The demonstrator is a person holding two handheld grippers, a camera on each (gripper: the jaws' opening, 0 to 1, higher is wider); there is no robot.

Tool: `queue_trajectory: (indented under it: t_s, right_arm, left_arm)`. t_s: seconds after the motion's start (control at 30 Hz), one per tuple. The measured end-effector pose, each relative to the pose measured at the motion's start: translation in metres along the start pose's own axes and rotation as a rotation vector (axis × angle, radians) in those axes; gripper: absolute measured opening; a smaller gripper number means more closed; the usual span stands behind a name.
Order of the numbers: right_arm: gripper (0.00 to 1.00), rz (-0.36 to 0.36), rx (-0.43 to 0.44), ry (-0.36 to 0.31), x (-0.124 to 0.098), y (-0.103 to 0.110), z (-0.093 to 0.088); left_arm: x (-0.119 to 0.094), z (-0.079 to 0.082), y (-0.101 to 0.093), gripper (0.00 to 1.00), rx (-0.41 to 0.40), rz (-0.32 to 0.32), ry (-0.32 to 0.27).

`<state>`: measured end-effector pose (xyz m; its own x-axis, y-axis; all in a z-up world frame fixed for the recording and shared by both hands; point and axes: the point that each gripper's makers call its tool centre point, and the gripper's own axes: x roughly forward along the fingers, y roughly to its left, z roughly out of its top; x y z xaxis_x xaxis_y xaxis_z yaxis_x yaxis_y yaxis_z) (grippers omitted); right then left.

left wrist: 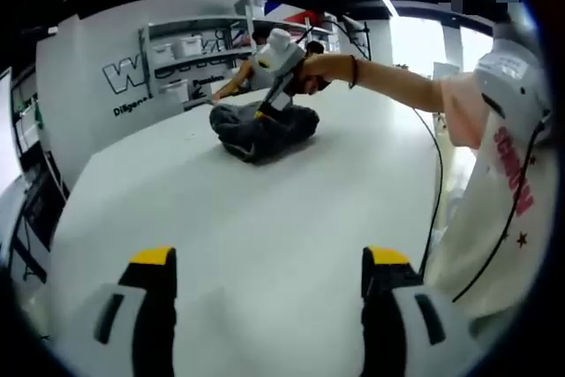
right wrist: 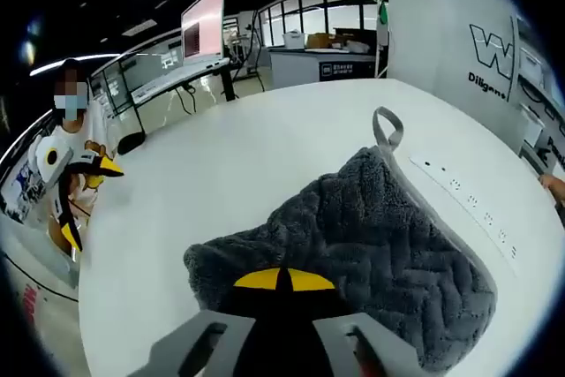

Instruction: Fold the towel on the table until its edges align and the towel forms a compact rectangular stack.

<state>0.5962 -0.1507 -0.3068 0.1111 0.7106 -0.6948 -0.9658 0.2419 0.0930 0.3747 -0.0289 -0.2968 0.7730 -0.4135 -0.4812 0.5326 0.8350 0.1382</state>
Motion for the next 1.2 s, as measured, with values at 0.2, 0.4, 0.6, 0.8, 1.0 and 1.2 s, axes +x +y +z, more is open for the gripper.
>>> queue_trajectory:
  t_s: [0.2, 0.4, 0.6, 0.8, 1.0, 1.2]
  right_arm:
    - [0.06, -0.018, 0.01, -0.051, -0.011, -0.002, 0.009]
    - [0.26, -0.077, -0.008, -0.127, -0.047, -0.003, 0.015]
    - [0.37, -0.095, 0.001, -0.175, -0.077, -0.01, 0.012]
    - [0.46, -0.151, 0.015, -0.228, -0.122, -0.012, -0.012]
    - [0.56, -0.199, -0.012, -0.244, -0.159, -0.001, -0.041]
    - [0.73, -0.262, -0.048, -0.295, -0.195, 0.01, -0.067]
  left_arm:
    - [0.002, 0.003, -0.002, 0.91, 0.005, -0.006, -0.004]
    - [0.003, 0.006, -0.003, 0.91, 0.015, -0.01, -0.002]
    - [0.008, 0.011, -0.006, 0.91, 0.025, -0.021, -0.007]
    - [0.011, 0.012, -0.009, 0.91, 0.034, -0.031, 0.0]
    - [0.012, 0.022, -0.007, 0.91, 0.04, -0.028, -0.02]
    - [0.014, 0.028, -0.01, 0.91, 0.049, -0.031, -0.031]
